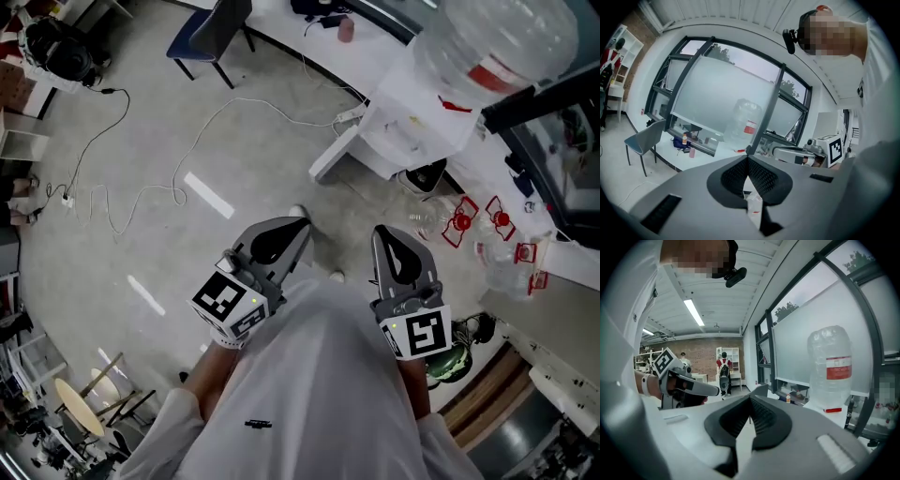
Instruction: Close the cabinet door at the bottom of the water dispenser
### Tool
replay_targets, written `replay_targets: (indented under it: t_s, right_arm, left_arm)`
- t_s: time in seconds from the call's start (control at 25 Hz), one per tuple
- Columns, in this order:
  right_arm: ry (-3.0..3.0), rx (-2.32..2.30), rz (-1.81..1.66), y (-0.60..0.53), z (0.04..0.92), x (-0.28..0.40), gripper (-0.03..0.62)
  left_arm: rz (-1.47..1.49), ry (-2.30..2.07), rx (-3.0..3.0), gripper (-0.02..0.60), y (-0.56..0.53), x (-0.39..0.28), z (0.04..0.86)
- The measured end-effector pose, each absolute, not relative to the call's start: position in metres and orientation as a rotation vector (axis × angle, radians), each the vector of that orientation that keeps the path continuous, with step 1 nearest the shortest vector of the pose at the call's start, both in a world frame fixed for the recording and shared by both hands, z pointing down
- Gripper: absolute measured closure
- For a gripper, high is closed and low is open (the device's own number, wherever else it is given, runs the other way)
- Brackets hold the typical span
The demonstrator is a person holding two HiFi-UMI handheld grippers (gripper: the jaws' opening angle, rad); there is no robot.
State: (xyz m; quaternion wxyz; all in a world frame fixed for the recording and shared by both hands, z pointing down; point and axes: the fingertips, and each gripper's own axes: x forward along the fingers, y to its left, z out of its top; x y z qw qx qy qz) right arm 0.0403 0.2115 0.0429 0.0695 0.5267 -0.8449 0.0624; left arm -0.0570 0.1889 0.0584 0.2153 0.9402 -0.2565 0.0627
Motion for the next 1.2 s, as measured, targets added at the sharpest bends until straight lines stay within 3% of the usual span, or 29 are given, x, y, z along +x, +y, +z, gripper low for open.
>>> replay_targets:
  t_s: [0.48,1.2]
  right_arm:
    - [-2.4,1.732,0.238,0.089,0.047,0.01,0.583]
    - [-2.333,1.651,0.42,0.058,0.119,0.031,0.583]
  left_arm:
    - [0.209,-0.591,2.566,0.575,0.054,-0.094,0.08]
    - [0.333,-0.533,2.478,0.575,0.033,-0.057,0.134]
